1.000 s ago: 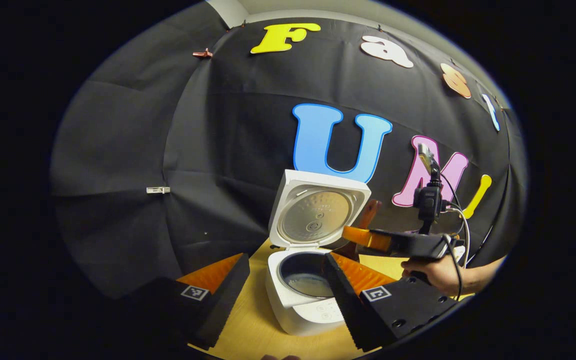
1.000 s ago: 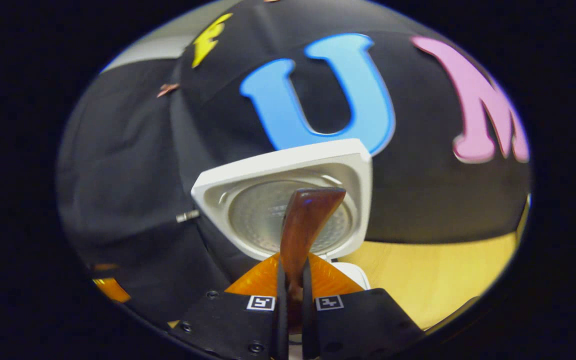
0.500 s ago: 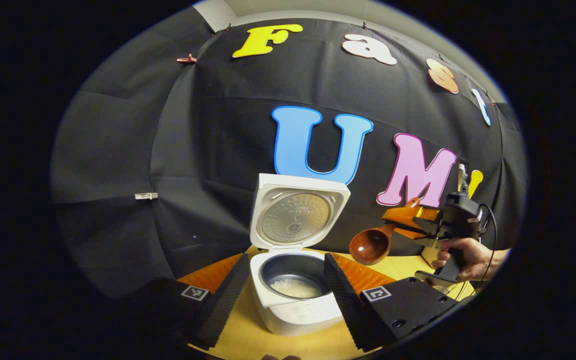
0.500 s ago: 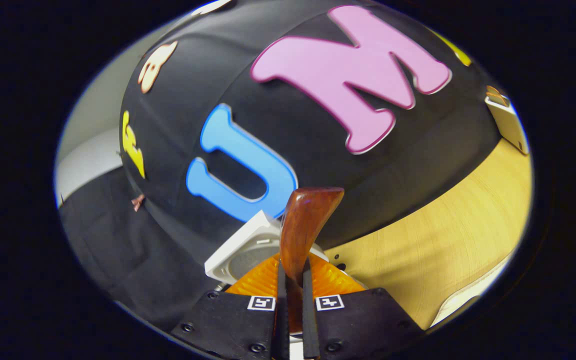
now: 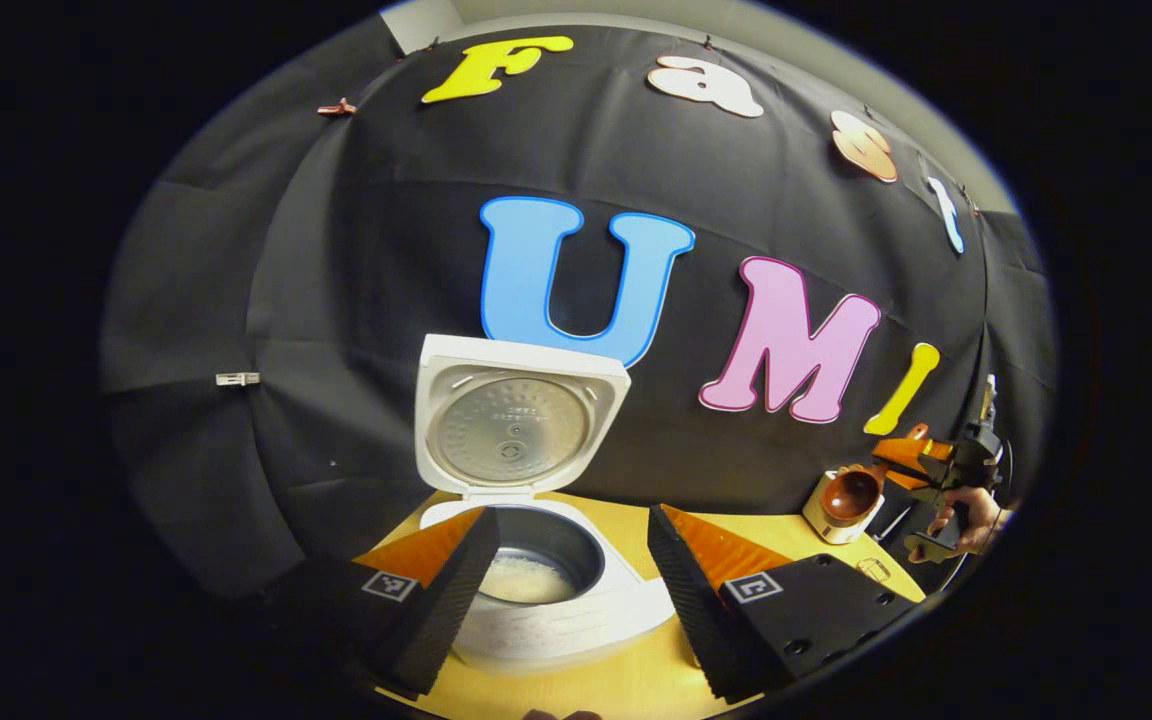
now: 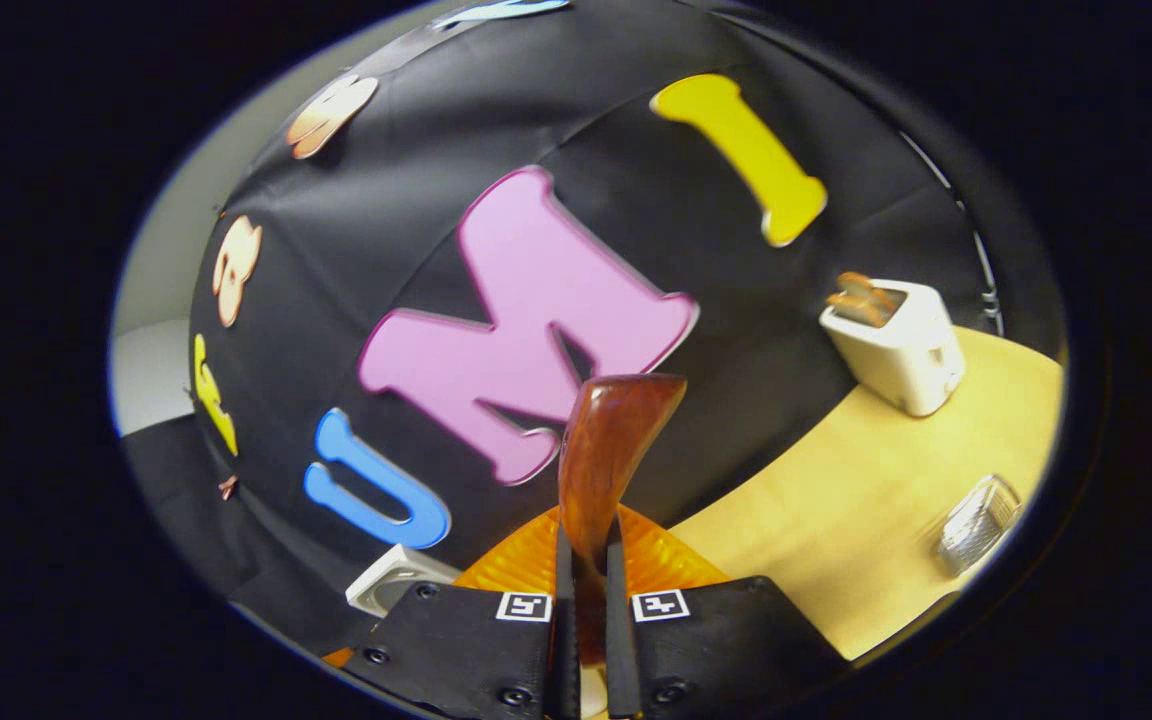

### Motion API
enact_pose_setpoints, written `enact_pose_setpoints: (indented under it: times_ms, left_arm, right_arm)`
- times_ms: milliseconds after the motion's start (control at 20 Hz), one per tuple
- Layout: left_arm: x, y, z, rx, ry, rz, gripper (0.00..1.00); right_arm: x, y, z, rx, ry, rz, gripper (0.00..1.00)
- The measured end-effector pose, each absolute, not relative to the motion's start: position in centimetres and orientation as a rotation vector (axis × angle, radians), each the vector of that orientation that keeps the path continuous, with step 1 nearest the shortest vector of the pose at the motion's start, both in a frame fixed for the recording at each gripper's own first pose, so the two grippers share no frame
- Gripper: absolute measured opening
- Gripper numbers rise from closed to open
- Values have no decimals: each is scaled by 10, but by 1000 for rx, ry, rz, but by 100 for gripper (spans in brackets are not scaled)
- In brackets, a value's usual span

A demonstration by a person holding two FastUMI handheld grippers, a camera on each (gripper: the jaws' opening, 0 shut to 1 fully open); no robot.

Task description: Close the left gripper, press the button to open the rice cooker; take a wooden spoon from the chopstick holder with the right hand, scoop a spoonful of rice and pour it into the rice cooker, then put the wooden spoon back into the chopstick holder.

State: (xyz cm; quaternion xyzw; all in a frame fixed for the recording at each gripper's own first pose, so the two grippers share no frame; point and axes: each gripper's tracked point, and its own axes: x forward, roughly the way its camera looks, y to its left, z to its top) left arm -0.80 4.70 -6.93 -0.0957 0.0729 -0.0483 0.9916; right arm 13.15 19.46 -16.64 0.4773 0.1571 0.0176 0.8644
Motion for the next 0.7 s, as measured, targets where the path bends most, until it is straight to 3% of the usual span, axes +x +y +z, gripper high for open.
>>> enact_pose_setpoints:
  times_ms: [300, 700]
  left_arm:
    - [14, 9, -60, -161, 155, -124, 95]
    - [22, -8, -54, -105, 163, -109, 95]
  right_arm:
    - [99, 78, -243, 894, 374, -163, 14]
    - [70, 23, -325, 791, 474, -251, 14]
